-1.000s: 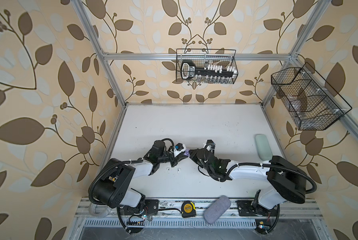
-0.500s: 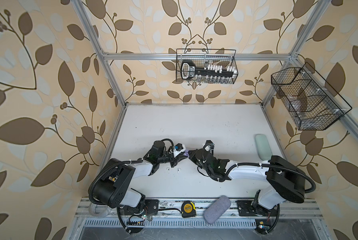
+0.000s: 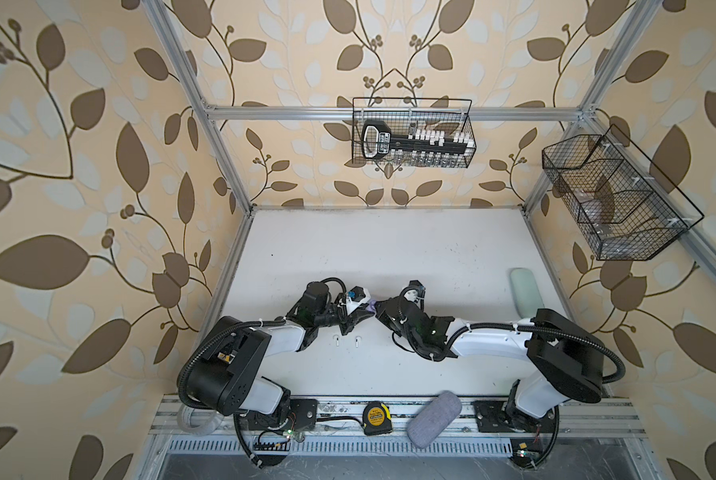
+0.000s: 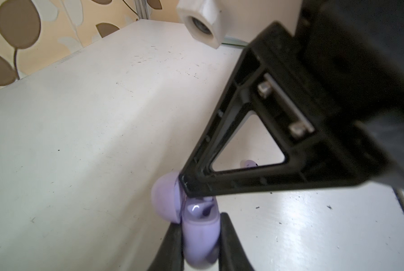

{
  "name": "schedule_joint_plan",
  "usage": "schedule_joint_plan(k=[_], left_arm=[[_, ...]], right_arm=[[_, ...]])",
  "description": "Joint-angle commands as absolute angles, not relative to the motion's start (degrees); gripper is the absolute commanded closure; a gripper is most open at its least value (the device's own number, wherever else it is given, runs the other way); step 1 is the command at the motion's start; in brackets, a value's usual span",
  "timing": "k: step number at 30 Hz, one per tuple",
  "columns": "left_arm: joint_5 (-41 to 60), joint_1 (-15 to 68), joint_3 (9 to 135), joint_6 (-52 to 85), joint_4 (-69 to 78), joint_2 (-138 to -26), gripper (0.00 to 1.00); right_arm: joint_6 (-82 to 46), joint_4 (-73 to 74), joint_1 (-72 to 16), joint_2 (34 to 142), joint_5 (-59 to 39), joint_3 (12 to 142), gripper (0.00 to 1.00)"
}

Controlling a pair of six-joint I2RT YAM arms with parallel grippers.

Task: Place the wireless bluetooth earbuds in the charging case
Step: 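Move the held lavender earbud over the case slot held by the left gripper, then lower the earbud into the case slot and open the right gripper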

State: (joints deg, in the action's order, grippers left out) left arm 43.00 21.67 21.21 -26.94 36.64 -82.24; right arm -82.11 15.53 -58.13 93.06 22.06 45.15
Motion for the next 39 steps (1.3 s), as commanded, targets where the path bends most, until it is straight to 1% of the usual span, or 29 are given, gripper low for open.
schedule_joint_plan(k=[1, 23, 39], left_arm=[[43.95, 21.09, 21.02, -26.85, 40.96, -82.00, 1.00], [44.06, 21.01, 21.05, -26.81, 40.96, -82.00, 1.00], [44.38, 20.83, 21.08, -26.67, 41.04, -82.00, 1.00]], right_arm=[[-83.58, 12.57, -58.75, 94.26, 21.02, 46.07, 0.81], [-83.01, 12.13, -58.52, 93.00, 21.48, 45.53, 0.80], [-82.46, 11.89, -58.36, 92.32, 21.29, 45.21, 0.76]])
